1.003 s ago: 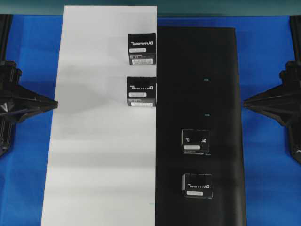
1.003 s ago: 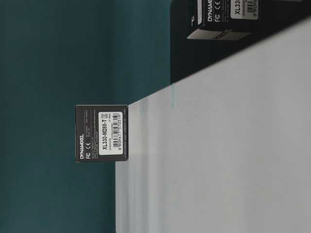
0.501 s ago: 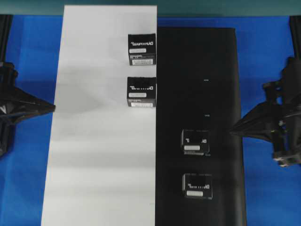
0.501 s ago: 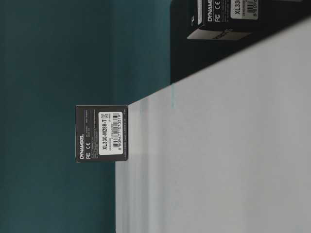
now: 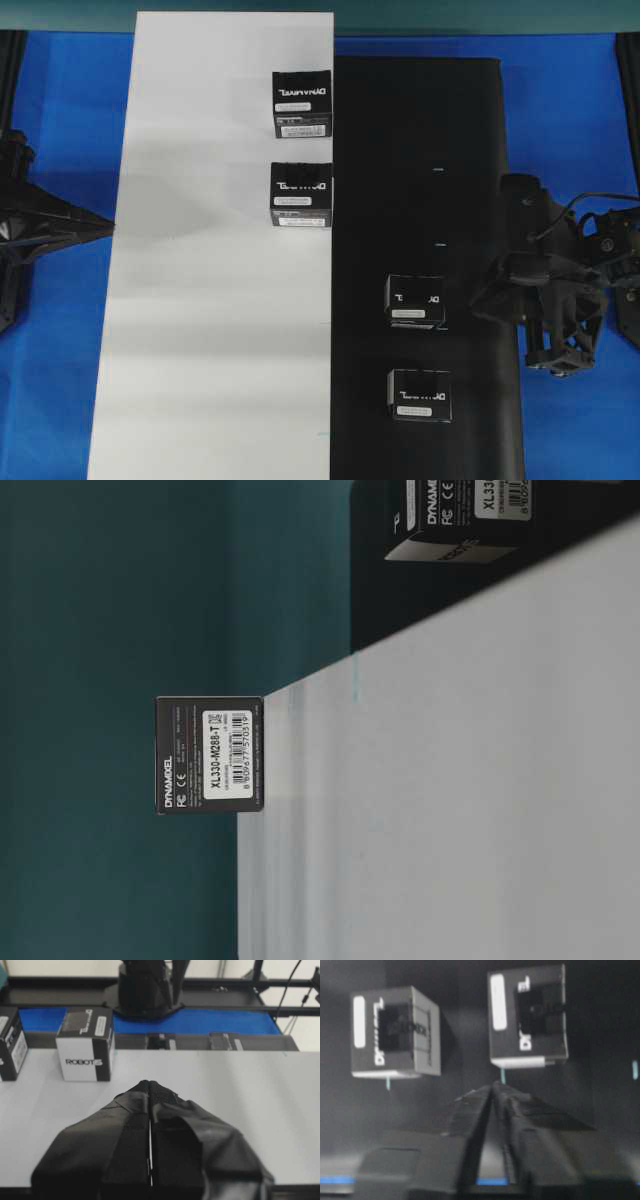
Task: Place the box from the black base onto the white base.
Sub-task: 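Move the right gripper over the upper black box on the black base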
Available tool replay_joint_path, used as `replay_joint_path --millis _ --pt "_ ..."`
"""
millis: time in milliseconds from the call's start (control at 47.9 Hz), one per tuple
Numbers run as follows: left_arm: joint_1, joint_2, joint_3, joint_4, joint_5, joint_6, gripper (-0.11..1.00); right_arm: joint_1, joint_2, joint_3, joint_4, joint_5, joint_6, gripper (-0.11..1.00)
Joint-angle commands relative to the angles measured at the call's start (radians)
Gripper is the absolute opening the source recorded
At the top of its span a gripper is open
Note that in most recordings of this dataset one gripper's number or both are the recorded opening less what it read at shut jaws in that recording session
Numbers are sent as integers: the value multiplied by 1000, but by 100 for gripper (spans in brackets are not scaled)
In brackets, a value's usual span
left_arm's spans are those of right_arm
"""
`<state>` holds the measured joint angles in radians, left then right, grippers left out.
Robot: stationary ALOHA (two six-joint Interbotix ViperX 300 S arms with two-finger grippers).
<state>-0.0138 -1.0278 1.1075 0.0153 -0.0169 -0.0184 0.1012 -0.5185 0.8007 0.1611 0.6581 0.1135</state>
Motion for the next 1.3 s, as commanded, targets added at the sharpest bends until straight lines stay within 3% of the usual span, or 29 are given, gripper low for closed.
replay_joint_path --millis 0,167,272,564,857,1275 --pt "3 3 -26 3 0 0 -5 -5 14 -20 -2 11 -2 36" --pt "5 5 -26 3 3 0 -5 -11 49 -18 -14 8 2 83" --pt "5 3 -26 3 3 0 -5 -11 97 -17 -12 12 0 99" --pt "5 2 -26 3 3 -2 -5 -28 140 0 -18 -2 -5 100" --pt "5 2 -26 3 3 0 -5 -48 199 23 -57 -135 -8 100" --pt "6 2 -26 3 3 -3 -5 -46 293 20 -67 -262 -14 100"
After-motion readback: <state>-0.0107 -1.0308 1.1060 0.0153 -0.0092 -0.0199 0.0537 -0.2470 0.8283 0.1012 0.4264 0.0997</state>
